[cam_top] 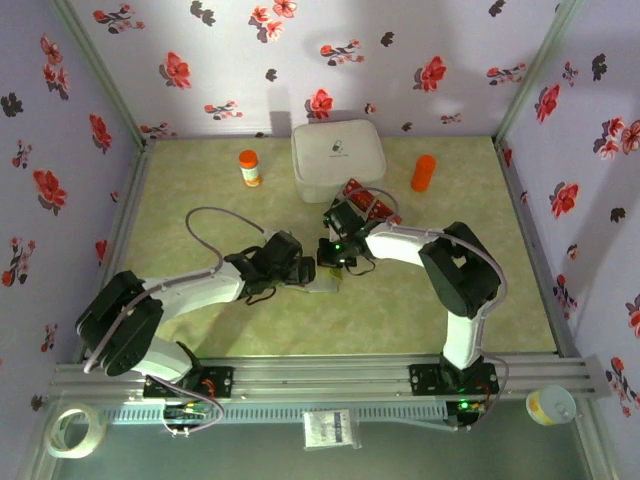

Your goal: Put the credit cards into the card holder

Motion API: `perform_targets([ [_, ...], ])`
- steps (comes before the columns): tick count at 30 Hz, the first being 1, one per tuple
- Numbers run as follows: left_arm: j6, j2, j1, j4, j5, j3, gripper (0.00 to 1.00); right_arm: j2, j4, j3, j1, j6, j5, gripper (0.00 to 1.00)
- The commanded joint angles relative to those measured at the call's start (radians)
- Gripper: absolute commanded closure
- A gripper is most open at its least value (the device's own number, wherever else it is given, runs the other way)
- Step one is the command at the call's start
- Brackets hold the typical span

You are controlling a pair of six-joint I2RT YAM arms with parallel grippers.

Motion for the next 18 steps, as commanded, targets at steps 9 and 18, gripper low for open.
perform_targets([
  [9,0.031,0.027,-0.013,0.06,0.014,-0.045,0.02,0.025,0.056,-0.009,0.022,0.064,-0.036,1.0],
  [18,0.02,-0.062,-0.02,0.11,0.004,-0.086,0.02,0.026,0.059,-0.003,0.033,0.072,-0.036,1.0],
])
